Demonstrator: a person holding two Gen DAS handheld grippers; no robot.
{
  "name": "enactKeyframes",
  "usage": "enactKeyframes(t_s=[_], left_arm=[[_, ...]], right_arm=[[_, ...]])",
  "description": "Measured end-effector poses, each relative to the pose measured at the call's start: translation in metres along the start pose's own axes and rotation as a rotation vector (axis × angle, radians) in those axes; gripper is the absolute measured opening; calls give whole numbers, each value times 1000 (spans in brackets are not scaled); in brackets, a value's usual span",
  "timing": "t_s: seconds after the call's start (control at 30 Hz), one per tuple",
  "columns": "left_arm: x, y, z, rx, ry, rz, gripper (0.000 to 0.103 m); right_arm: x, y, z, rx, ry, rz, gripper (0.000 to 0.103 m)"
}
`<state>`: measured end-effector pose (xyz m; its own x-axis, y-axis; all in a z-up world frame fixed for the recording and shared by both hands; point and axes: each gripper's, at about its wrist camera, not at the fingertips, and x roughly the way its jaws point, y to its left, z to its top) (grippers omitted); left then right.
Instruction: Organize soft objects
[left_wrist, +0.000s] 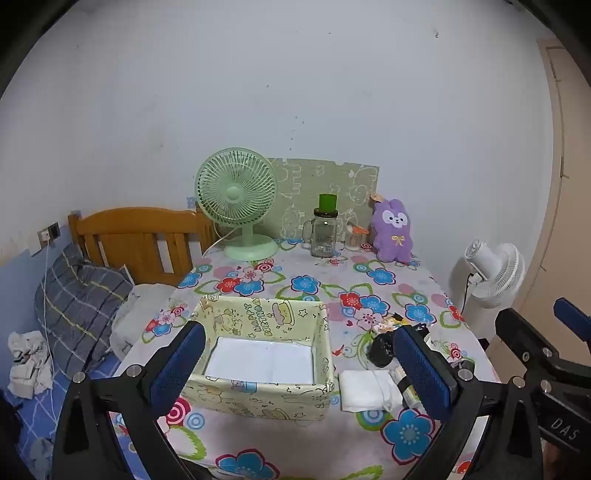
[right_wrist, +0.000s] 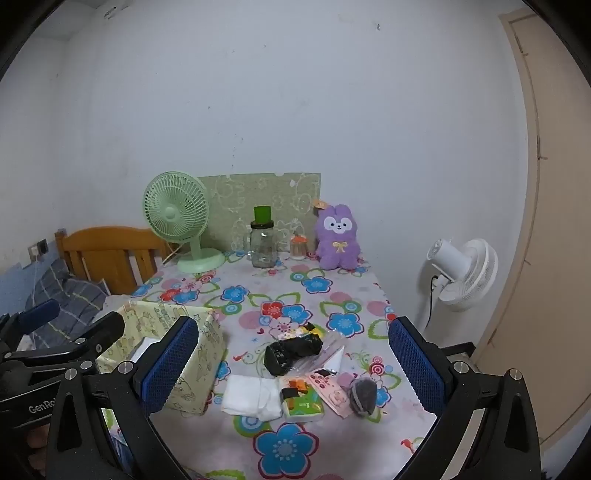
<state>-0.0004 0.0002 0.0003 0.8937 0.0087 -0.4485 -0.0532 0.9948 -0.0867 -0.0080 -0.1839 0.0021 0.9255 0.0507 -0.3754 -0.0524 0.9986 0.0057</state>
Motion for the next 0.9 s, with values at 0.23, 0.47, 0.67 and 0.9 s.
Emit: enactKeyframes(t_s=[0.23,0.47,0.67,0.9], left_arm=[[-2,-8,-3,52,4,19,102],[2,-16,-6,87,21,36,103],[0,-16,-6,90,20,34,102],[-2,-25,-9,116,19,28,102]], right_arm=[[-4,-9,1,40,-4,9,103],[-3,-17,1,64,15,16,103],[1,-21,-1,63,17,20,103],[1,-23,-1,64,12,27,103]])
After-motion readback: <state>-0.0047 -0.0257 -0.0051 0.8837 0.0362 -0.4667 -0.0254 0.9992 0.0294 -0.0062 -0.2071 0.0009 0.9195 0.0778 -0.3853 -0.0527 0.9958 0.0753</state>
